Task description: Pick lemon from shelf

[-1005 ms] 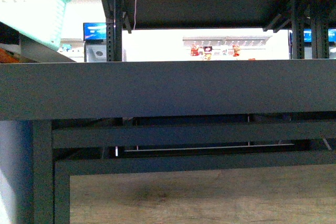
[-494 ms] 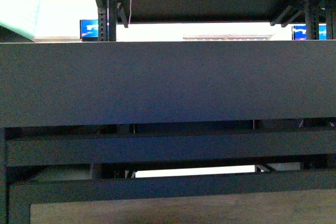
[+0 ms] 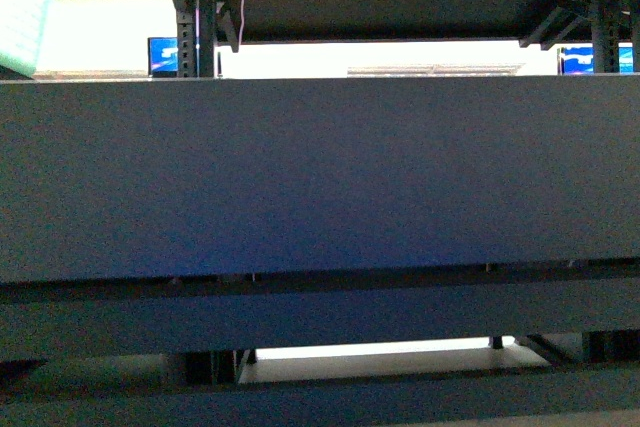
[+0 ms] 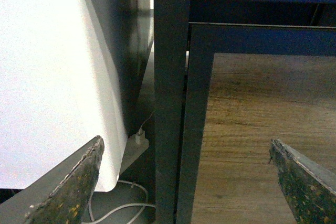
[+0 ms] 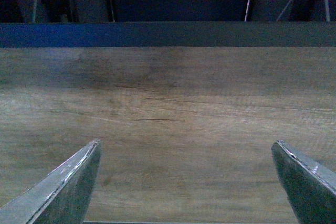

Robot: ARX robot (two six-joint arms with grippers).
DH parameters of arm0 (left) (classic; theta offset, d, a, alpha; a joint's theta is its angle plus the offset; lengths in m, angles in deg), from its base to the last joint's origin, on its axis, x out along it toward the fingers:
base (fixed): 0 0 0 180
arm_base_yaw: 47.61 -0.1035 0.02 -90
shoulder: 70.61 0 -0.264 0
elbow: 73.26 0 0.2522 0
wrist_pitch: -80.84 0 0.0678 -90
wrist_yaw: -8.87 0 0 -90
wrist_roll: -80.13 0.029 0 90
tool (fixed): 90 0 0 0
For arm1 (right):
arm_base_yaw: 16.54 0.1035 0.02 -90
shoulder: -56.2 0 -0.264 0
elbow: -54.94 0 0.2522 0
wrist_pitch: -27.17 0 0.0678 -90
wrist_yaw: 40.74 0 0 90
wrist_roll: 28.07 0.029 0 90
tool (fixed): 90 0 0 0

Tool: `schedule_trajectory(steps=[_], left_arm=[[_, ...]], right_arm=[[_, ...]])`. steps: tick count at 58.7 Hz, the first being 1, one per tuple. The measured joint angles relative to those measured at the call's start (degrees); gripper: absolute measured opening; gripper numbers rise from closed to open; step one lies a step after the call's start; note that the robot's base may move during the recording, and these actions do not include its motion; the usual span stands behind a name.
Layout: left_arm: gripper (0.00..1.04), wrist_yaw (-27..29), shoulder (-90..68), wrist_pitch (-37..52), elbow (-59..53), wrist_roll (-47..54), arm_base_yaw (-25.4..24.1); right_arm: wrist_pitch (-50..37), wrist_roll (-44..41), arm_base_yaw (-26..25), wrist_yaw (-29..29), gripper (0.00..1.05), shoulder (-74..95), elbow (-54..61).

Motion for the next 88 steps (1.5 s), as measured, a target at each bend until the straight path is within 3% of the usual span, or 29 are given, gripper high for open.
schedule_trajectory(steps=[88], left_arm=[[0.97,0.1,0.0,0.0,0.0,0.0,0.0]], right_arm=[[0.0,0.0,0.0,0.0,0.97,0.0,0.0]])
